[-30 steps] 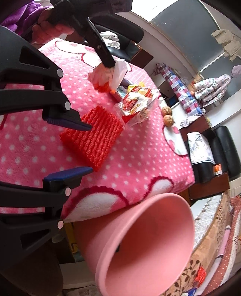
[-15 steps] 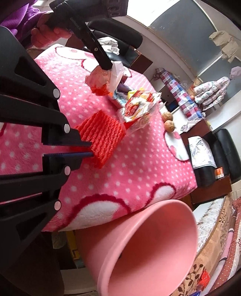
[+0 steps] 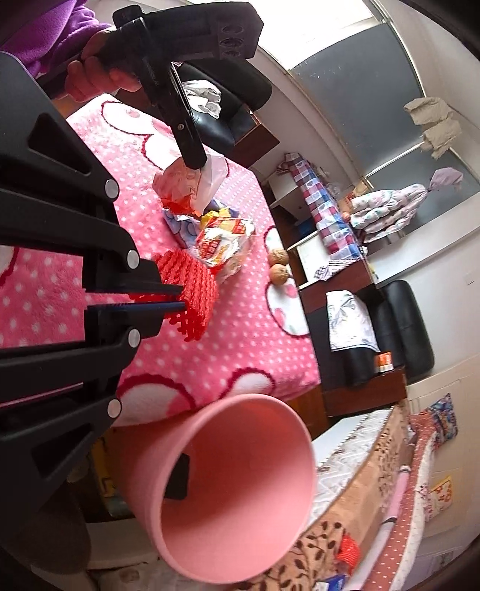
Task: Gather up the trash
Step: 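Carry the red mesh net and white wrapper to the pink bucket with both tools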
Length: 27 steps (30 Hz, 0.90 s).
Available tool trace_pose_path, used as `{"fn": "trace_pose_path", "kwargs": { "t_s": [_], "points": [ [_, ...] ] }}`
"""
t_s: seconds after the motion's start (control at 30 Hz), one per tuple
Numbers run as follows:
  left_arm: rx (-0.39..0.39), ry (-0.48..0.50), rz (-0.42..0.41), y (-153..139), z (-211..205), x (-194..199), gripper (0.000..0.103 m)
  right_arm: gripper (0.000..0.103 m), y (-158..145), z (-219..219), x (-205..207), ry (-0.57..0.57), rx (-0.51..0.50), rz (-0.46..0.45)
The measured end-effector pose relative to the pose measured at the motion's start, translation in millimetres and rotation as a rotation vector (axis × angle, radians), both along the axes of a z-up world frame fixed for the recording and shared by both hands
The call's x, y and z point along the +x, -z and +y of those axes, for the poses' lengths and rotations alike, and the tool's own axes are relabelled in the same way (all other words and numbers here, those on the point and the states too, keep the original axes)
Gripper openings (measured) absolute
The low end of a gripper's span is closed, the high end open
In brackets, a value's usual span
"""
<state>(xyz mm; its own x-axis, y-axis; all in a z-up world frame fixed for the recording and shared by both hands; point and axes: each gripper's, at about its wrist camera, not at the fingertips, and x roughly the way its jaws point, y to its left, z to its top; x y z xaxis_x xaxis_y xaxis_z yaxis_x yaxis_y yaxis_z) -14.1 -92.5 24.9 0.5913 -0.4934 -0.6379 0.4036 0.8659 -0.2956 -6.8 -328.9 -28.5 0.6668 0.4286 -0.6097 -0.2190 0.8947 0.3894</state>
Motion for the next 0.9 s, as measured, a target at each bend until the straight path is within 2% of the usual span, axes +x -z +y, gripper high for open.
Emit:
{"fn": "trace_pose_path", "kwargs": {
  "t_s": [0.23,0.57,0.9],
  "points": [
    [-0.004,0.047,-0.030,-12.8,-23.4,2.6,0.008,0.004,-15.6,-31.0,-2.4,0.088,0.018,-0.050],
    [-0.013,0.140,-0.060,-25.6,-74.1,19.3,0.008,0.004,-10.7,-84.9,-0.6,0.249,0.016,-0.031],
    [-0.039,0.208,-0.019,-21.2,-138.3,49.7,0.008,0.004,3.0,-121.9,0.6,0.366,0.008,-0.011]
  ]
}}
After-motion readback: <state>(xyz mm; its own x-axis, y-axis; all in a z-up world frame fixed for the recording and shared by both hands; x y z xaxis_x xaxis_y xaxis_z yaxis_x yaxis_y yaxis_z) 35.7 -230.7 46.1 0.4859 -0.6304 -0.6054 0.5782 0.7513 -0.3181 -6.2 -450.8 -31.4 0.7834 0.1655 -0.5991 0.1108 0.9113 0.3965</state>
